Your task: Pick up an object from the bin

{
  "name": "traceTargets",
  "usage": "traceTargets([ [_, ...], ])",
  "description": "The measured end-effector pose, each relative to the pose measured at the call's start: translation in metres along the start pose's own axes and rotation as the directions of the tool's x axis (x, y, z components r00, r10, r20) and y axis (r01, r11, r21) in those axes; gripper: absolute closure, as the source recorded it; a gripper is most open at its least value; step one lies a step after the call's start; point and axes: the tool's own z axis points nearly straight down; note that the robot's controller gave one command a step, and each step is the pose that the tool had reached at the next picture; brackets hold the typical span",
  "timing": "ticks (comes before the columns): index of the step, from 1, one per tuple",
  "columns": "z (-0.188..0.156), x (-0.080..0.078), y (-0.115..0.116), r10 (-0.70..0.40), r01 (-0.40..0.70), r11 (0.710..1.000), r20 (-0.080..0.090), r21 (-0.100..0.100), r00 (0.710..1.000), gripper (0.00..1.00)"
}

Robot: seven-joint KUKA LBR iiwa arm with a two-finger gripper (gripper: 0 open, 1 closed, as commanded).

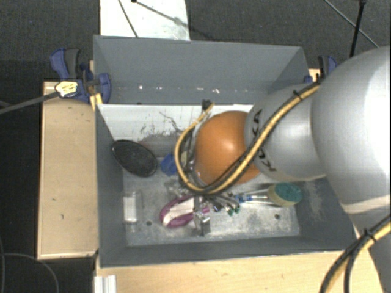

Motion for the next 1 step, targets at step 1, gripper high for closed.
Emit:
traceTargets([
  [1, 0.0002, 0.0002, -0.0001, 0.002, -0.002, 1.0, -0.001, 0.0, 1.0, 1.0],
])
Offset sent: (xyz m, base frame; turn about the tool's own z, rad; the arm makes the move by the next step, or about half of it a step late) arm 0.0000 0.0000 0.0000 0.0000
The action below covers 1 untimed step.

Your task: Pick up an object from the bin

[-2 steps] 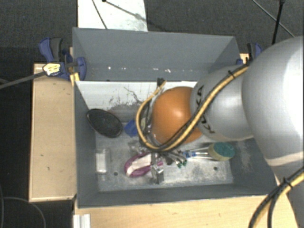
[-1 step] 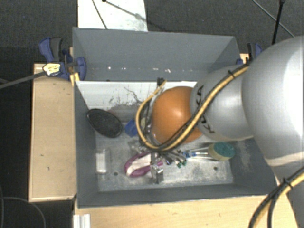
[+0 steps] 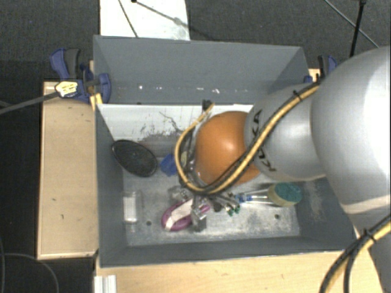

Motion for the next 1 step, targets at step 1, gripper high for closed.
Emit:
traceTargets([
  [1, -0.0693, -0.0017, -0.0003, 0.007, -0.007, 1.0, 0.012, 0.005, 1.0, 1.0],
])
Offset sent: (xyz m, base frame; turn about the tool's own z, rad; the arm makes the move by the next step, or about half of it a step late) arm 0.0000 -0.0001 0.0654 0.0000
